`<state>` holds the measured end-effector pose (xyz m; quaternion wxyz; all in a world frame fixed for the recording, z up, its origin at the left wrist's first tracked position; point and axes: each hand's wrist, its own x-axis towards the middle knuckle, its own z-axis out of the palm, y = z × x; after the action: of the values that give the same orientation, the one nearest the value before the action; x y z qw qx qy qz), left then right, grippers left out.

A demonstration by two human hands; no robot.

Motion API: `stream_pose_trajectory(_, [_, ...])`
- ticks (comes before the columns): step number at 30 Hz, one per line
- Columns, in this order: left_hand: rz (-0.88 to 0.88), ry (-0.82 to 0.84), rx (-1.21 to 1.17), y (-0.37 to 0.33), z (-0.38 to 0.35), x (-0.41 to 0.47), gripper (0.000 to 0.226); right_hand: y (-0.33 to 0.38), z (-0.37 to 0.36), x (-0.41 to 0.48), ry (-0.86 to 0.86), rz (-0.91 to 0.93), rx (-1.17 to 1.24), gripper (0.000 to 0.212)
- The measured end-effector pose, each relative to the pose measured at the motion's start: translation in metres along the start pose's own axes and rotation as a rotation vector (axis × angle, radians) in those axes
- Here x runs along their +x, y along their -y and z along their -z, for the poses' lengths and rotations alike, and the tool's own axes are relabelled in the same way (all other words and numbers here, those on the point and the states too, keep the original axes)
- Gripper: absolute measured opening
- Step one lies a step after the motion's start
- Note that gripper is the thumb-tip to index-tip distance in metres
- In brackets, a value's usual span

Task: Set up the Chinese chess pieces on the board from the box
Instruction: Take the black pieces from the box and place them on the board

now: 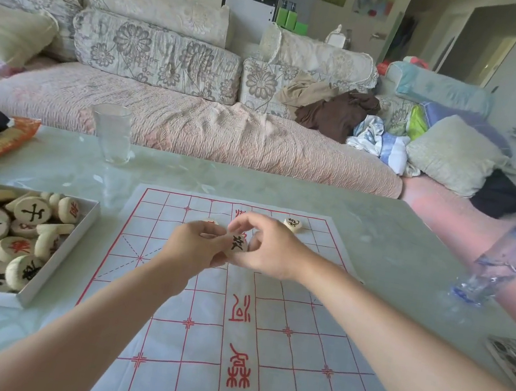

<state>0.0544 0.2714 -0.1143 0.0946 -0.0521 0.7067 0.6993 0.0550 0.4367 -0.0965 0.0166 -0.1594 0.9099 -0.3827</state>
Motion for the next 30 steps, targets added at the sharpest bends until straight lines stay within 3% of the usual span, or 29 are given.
stream_pose_trajectory(5, [-0.026,0.067,0.038,0.002,-0.009,-0.012,0.007,-0.001,0.005,-0.022,-0.088,-0.044,-0.073,0.031])
stream_pose_trajectory(9, [-0.307,0.133,0.764,0.014,-0.003,-0.011,0.017,-0.027,0.023,-0.037,-0.15,-0.187,-0.213,0.027])
stream_pose_trajectory(12, [-0.349,0.229,1.067,0.026,0.004,-0.011,0.032,-0.049,0.031,-0.05,-0.109,-0.334,-0.415,0.033])
stream_pose_trajectory(15, [-0.421,0.257,1.26,0.034,0.006,-0.014,0.046,-0.056,0.027,-0.054,-0.118,-0.342,-0.481,0.033])
stream_pose_trajectory(23, [-0.496,0.26,1.31,0.038,0.008,-0.019,0.05,-0.049,0.014,-0.052,-0.1,-0.322,-0.543,0.031])
stream_pose_trajectory(30, [-0.589,0.161,1.167,0.038,0.027,-0.022,0.045,-0.01,-0.001,-0.034,-0.154,-0.233,-0.507,0.017])
